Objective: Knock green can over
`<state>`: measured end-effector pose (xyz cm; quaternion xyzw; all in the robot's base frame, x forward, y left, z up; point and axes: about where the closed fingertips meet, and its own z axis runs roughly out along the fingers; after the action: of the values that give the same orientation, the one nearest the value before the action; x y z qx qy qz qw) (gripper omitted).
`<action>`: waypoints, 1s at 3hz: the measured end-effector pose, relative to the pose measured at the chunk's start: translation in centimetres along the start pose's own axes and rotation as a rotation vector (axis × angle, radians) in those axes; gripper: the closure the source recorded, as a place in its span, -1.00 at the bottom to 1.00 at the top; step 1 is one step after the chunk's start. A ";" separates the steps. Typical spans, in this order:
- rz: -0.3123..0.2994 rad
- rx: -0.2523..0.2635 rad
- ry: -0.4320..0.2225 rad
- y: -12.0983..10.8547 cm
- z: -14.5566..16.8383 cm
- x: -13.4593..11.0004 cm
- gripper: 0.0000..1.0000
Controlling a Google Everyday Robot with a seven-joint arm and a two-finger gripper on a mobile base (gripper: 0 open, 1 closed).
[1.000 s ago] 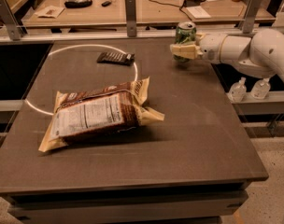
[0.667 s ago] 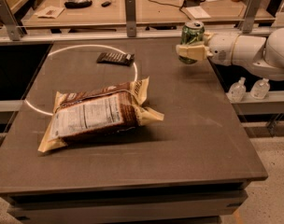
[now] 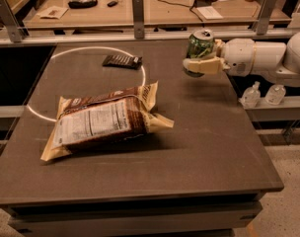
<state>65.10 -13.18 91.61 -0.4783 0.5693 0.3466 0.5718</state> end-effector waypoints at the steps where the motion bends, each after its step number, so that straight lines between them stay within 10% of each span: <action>1: -0.194 -0.130 -0.039 1.8 0.5 -1.3 1.00; 3: -0.635 -0.127 -0.160 1.5 -0.3 -4.0 1.00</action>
Offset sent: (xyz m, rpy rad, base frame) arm -0.0251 0.0021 0.0401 -0.1376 -0.8135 0.2280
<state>63.11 -12.39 95.38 -0.6378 0.3222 0.2226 0.6632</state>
